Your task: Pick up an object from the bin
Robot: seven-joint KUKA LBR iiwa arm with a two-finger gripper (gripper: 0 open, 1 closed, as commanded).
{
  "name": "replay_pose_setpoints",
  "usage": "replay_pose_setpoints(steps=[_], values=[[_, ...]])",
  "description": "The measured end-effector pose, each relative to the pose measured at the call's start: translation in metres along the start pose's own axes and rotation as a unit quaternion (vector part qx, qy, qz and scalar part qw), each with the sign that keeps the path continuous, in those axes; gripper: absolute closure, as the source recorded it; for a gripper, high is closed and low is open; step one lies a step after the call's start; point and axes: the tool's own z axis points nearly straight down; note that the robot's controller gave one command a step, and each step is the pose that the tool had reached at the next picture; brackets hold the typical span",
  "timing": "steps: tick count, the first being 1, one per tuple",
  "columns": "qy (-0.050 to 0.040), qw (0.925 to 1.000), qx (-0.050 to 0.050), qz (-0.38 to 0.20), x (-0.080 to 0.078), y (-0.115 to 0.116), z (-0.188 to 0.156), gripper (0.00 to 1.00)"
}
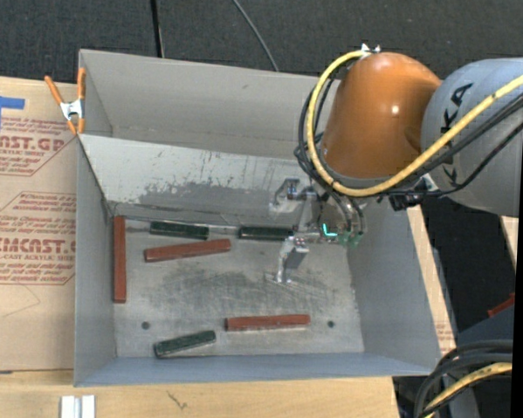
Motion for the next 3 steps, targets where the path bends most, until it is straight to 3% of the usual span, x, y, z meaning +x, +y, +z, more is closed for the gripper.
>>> replay_pose_setpoints(steps=[1, 2, 3], values=[[-0.0042, 1.0, 0.0, 0.001, -0.001, 0.0, -0.005, 0.0], [-0.0081, 0.9998, 0.0, -0.016, 0.01, -0.003, 0.035, 0.0], [-0.0056, 0.9997, 0.0, -0.024, 0.019, -0.028, 0.098, 0.0]])
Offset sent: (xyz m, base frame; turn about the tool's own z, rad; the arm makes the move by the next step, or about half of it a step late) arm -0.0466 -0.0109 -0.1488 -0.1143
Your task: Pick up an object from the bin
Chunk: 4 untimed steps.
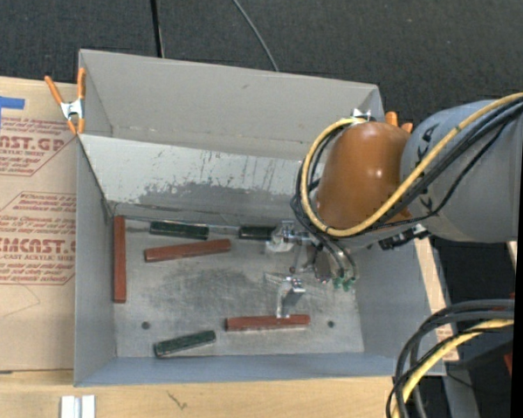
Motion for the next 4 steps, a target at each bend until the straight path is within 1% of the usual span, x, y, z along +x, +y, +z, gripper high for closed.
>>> replay_pose_setpoints(steps=[1, 2, 3, 4], values=[[-0.005, 0.9999, -0.001, 0.011, 0.0193, -0.0081, 0.0713, 1.0], [-0.005, 0.9999, -0.001, 0.011, 0.0193, -0.0081, 0.0713, 1.0], [-0.005, 0.9987, -0.001, -0.05, 0.0161, -0.01, 0.0714, 1.0], [-0.0052, 0.9967, -0.002, -0.081, 0.0152, -0.0108, 0.0706, 1.0]])
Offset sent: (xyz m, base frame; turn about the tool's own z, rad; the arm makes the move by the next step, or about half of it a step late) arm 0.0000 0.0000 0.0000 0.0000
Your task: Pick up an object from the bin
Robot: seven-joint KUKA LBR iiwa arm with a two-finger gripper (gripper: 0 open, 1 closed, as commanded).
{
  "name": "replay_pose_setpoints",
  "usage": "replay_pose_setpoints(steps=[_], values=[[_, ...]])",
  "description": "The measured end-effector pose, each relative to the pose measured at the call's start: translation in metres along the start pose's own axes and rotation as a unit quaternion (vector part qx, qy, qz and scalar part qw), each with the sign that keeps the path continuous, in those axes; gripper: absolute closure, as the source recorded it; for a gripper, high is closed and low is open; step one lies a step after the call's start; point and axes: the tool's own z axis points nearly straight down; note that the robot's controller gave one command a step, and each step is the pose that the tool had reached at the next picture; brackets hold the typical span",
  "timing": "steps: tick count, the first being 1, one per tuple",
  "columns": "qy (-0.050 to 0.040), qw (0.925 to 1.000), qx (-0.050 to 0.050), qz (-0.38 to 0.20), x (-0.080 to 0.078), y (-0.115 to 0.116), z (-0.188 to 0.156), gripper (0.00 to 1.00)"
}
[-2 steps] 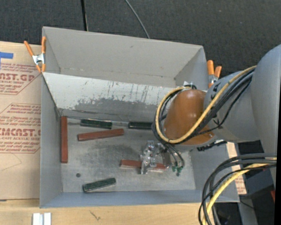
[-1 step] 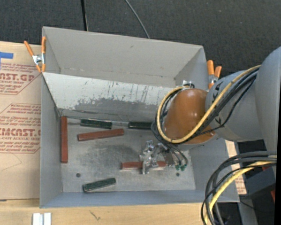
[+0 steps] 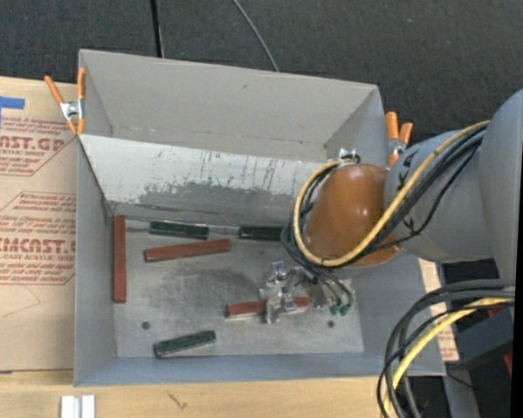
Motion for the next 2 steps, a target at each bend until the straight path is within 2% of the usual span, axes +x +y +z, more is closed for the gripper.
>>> replay_pose_setpoints(steps=[1, 2], values=[[0.0057, 0.9997, 0.001, -0.023, 0.0, 0.0, -0.044, 1.0], [0.0067, 0.9959, 0.002, 0.09, 0.013, -0.004, -0.162, 1.0]])
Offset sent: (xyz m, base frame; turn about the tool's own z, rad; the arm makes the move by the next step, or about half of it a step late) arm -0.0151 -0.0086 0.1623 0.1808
